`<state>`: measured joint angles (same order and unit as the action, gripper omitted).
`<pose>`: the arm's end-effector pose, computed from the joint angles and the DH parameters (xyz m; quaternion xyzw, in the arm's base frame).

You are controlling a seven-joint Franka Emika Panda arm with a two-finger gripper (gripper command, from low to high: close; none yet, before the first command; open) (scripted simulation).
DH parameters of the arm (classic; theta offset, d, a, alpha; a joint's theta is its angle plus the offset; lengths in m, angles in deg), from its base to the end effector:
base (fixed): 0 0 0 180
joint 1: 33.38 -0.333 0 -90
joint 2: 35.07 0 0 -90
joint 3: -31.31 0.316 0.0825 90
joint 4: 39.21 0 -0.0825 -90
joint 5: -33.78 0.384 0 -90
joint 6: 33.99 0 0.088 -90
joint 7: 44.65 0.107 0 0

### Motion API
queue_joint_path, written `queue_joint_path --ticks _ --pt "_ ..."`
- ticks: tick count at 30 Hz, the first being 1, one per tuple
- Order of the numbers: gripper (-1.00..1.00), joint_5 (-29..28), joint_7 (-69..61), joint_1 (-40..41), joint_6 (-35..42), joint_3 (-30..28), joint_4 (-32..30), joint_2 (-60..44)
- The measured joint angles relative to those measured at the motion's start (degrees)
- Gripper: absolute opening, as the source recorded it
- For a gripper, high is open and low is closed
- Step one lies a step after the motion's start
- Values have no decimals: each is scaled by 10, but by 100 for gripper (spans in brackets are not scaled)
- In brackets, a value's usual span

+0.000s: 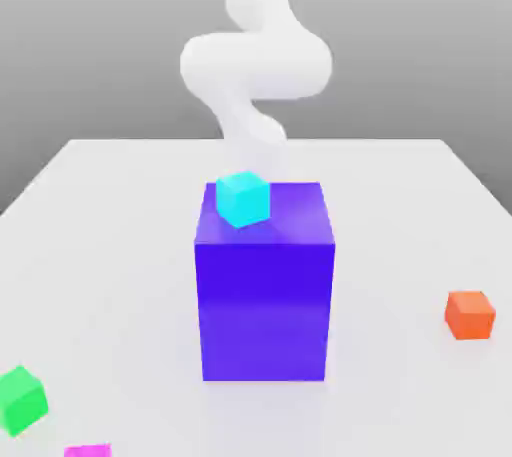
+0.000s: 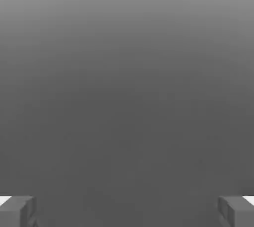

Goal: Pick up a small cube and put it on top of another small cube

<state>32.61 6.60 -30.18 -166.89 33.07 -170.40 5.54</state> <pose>0.3790 -0.0057 0.6852 -0.8374 0.4103 -0.3357 0.1336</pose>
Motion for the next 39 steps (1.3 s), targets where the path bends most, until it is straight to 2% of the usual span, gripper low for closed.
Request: queue_joint_path --ticks 10,20,26,31,35,36,39 --pt "0 -61 228 108 -45 54 24 -212" --pt "0 -105 442 161 -90 43 47 -419" --pt "0 -84 537 171 -122 26 60 -536" --pt "0 -34 594 185 -151 18 69 -630" --pt "0 -24 611 187 -204 13 85 -711" --pt "-100 -25 612 185 -218 12 89 -730" --pt "-100 -25 612 185 -219 12 89 -730"
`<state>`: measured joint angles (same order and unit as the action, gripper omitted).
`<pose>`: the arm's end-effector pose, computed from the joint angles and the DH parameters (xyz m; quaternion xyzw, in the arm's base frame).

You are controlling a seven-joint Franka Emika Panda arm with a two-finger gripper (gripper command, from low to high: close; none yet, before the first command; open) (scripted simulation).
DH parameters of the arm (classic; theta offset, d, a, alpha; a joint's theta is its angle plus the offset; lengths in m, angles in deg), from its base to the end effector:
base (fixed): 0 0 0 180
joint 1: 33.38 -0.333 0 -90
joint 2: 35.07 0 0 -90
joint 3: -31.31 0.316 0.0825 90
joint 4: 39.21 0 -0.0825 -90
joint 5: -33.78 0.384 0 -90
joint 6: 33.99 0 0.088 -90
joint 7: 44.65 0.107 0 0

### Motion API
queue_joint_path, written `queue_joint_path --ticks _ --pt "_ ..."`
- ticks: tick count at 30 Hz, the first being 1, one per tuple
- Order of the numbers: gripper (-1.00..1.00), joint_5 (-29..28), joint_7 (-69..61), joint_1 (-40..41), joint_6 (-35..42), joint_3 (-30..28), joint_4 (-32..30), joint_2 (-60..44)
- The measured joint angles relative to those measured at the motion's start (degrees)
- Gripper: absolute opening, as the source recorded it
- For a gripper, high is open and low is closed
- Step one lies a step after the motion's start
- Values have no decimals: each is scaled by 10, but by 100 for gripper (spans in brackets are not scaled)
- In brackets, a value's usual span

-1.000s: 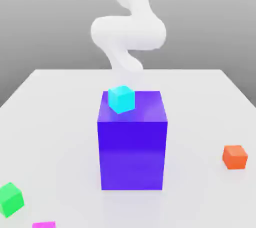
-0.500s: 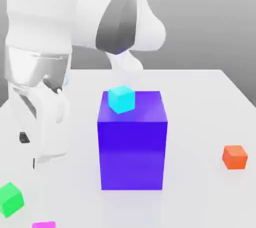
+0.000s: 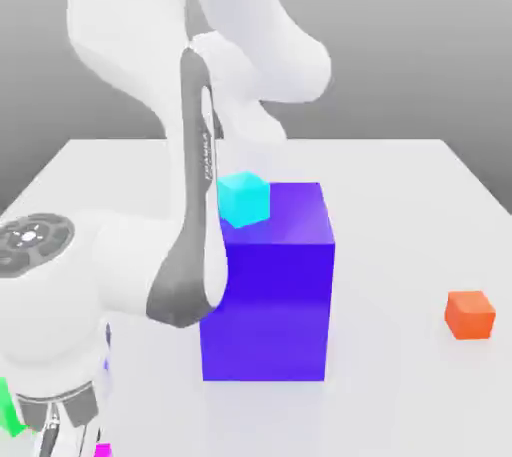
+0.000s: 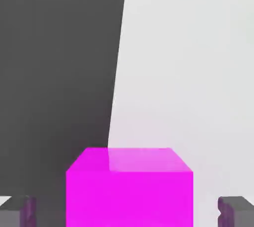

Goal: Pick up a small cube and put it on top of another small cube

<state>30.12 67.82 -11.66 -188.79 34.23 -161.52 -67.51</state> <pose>0.5365 -0.1794 0.1368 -0.4351 0.9004 -0.0007 0.0008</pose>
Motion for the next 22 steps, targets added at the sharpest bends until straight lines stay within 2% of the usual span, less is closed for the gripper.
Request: queue_joint_path --ticks 4,8,14,18,19,22 --pt "-100 0 1 0 -3 0 1 -4" --pt "-100 8 -6 6 50 4 -17 67" --pt "-100 44 -37 85 84 -49 -91 175" --pt "-100 54 -45 101 27 -53 -99 126" --pt "100 56 -47 102 14 -52 -99 113" --pt "100 56 -47 102 14 -52 -99 113"
